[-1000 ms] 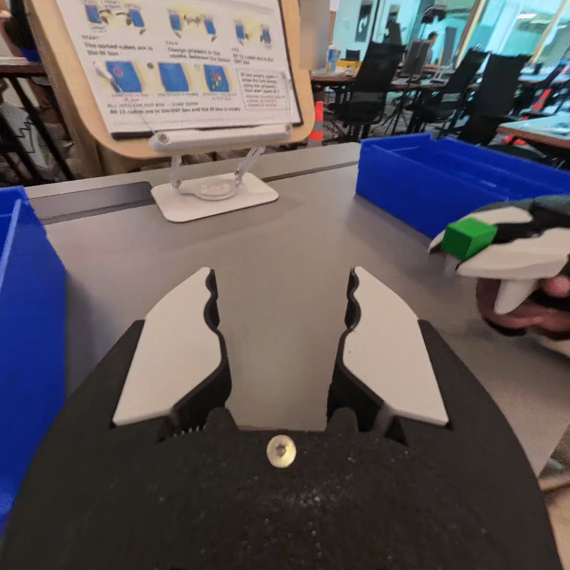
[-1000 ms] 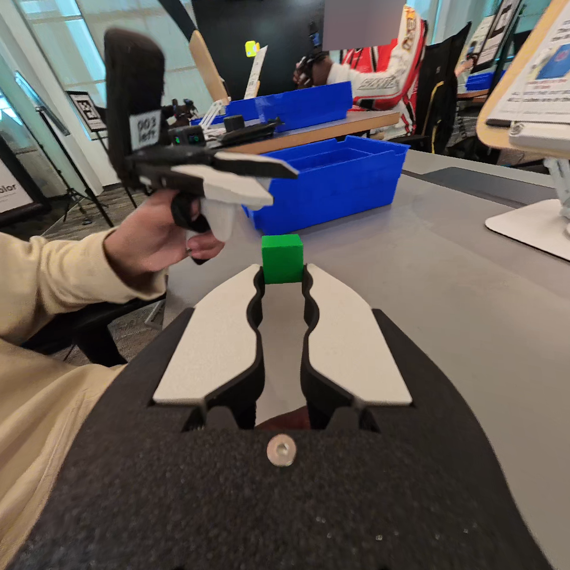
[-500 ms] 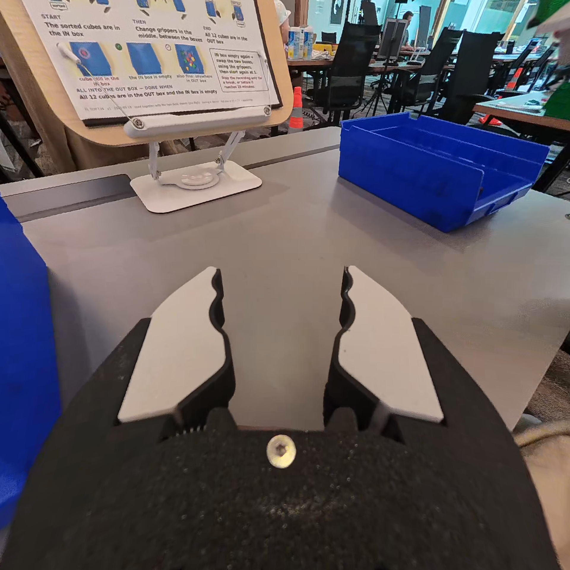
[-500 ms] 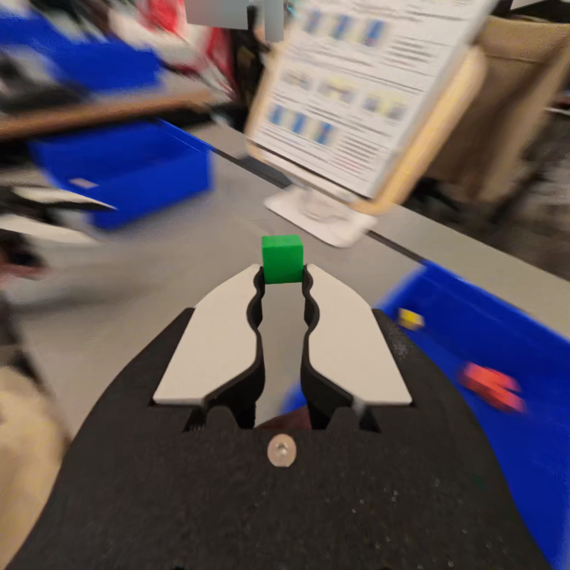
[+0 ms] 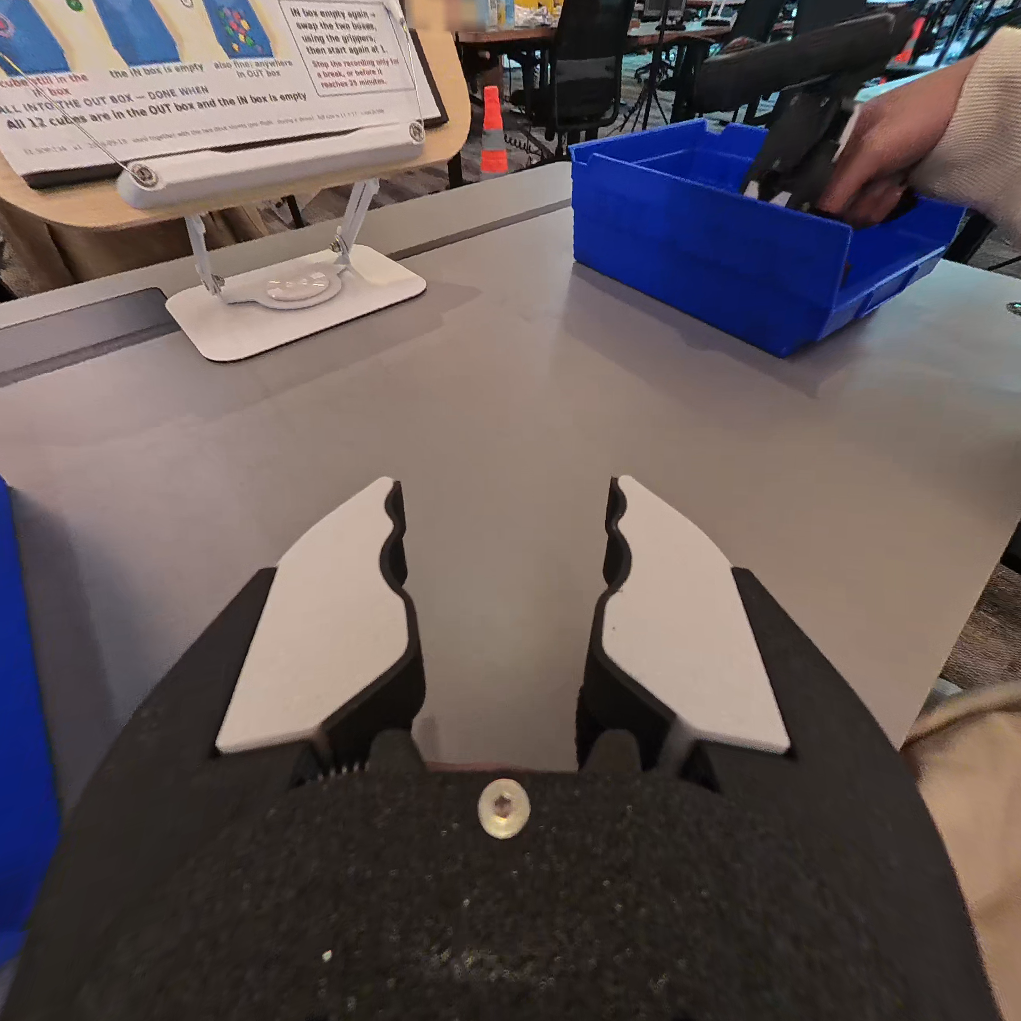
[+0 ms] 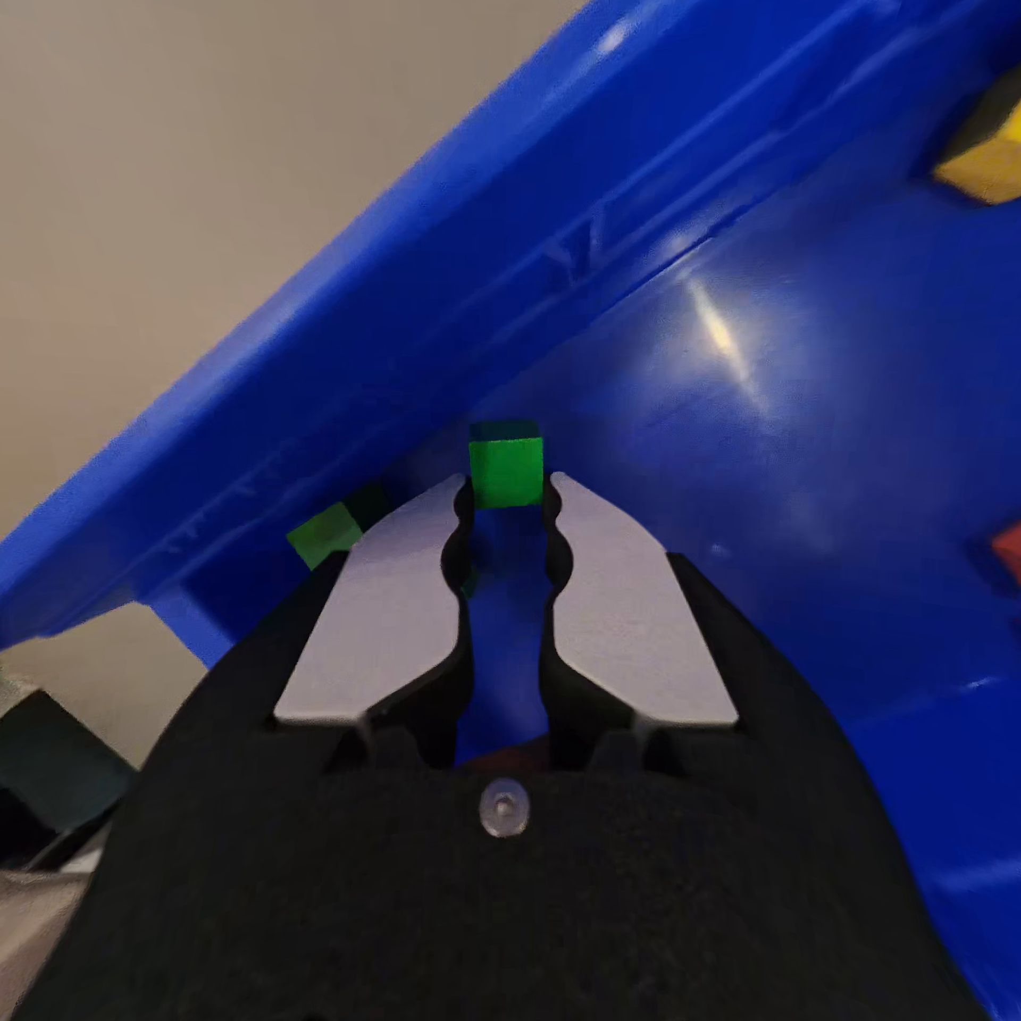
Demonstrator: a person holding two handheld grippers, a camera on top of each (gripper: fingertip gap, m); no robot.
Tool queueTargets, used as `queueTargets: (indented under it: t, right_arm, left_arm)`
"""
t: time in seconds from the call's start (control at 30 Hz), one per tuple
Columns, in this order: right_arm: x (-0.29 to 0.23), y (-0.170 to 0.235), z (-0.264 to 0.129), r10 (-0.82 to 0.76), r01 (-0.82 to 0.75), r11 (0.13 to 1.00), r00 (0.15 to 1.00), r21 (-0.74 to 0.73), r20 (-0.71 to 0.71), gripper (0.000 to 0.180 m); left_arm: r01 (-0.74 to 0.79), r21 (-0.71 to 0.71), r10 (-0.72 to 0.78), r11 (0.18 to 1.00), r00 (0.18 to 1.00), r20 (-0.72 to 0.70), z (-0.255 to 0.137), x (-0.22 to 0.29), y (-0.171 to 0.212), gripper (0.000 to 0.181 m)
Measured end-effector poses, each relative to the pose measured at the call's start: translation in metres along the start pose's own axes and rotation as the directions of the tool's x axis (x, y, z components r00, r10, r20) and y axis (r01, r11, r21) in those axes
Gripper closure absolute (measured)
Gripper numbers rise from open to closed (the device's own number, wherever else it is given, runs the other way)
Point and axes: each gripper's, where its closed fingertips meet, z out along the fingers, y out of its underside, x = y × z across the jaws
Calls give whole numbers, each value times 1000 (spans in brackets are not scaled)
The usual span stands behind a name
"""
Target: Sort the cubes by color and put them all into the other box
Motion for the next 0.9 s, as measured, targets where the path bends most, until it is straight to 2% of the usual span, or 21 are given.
queueTargets:
  t: [0.17,0.3,0.37,0.43,0.5,0.53,0.6,0.67,0.7,0.73,0.8,0.87,0.9]
  right_arm:
    - [-13,-3,2,-48,51,997,997,-55,55,156]
    - [-14,5,-7,-81,80,993,997,-90,-3,143]
    - [-15,3,-30,-91,89,996,993,-21,-81,143]
    - [-17,-11,-68,-69,108,980,971,164,-230,143]
    - [-38,-31,-110,13,132,892,949,433,-315,144]
    - [-58,-45,-129,53,150,801,946,579,-319,144]
    - [-116,-72,-153,92,131,530,973,838,-210,150]
    - [-177,-86,-150,44,21,274,998,962,-34,160]
    - [-196,-90,-137,54,-42,207,998,978,31,162]
    - [-209,-93,-118,82,-82,196,994,977,68,160]
    - [-224,-99,-85,116,-67,272,993,960,37,151]
    - [-220,-102,-72,185,-20,331,982,944,-44,142]
    - [-221,-103,-69,198,-38,332,980,942,-30,141]
  left_arm:
    - [9,-13,-10,1000,1000,-13,0,1,3,111]
    - [14,-13,-14,1000,1000,-13,-2,0,2,111]
    - [19,1,-18,1000,1000,-11,-7,0,0,111]
    - [24,21,-24,999,1000,-4,-12,-1,-1,111]
    - [35,43,-35,998,999,7,-18,-3,-3,111]
    - [43,55,-44,998,999,12,-21,-4,-4,111]
    - [56,74,-58,996,998,24,-25,-5,-6,111]
    - [57,87,-61,995,997,40,-28,-6,-6,111]
    - [55,90,-60,994,997,49,-29,-7,-5,111]
    - [53,89,-58,995,997,55,-30,-7,-4,111]
    - [46,77,-51,996,997,63,-30,-6,0,111]
    - [47,63,-51,997,996,69,-30,-5,5,111]
    - [51,52,-55,997,996,70,-29,-5,8,111]
